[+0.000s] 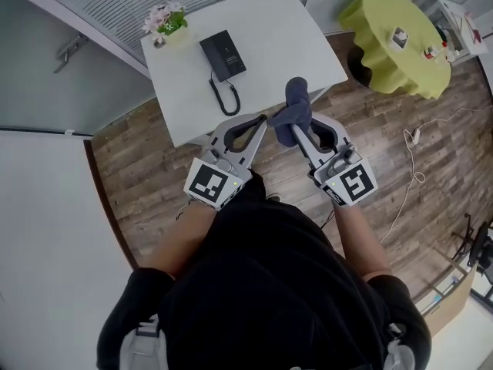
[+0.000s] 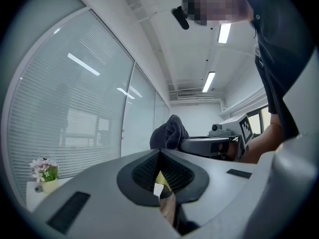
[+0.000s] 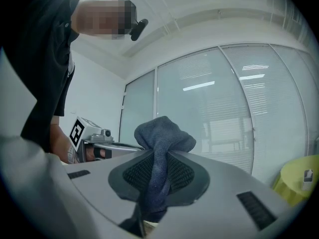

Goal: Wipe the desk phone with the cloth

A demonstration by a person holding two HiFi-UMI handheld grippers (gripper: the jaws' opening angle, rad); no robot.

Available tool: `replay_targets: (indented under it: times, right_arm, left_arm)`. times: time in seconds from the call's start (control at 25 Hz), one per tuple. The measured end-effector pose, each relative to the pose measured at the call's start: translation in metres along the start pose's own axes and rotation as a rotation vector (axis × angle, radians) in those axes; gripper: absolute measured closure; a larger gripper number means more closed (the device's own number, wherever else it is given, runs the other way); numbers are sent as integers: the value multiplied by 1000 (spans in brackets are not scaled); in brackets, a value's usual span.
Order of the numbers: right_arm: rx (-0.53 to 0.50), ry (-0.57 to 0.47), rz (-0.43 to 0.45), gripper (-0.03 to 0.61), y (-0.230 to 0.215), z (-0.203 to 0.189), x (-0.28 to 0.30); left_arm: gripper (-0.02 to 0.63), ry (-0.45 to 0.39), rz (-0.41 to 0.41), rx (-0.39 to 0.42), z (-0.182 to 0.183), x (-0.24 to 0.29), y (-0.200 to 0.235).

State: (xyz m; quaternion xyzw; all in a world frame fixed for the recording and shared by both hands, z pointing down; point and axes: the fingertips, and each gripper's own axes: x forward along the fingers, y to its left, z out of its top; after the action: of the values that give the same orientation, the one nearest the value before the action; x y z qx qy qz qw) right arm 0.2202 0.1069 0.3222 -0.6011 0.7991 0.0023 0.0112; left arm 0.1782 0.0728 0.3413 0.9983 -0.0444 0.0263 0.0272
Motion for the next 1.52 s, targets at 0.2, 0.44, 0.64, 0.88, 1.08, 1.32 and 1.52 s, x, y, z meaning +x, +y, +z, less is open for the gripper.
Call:
replay_targets:
  times: [0.2,0.44,0.64,0.88,1.08,1.32,1.52]
  right_arm:
    - [-7,19,25,500,-18,-3,50]
    - [-10,41,56,500,-31,-7,112]
    - [-30,52,77,500,-38,-10,152]
    - [-48,71,115,500,-51,-18,185]
    - [-54,82,178,500,-71,-29,212]
    - [-83,109,286,500,-95,-49,246]
    - [-98,148,378,500,-115,-70,274]
  left_arm:
    - [603,4,25,-9,-1,8,53]
    - [603,-5,58,-15,-3,8,115]
    - [603,-8,90,-18,-1,6,150]
    - [603,9,158,-33,-15,4,186]
    - [603,17,242,-34,-18,10,214]
    - [603,52,377,-25,-32,27,252]
    - [603,74,497,-67,-52,37,279]
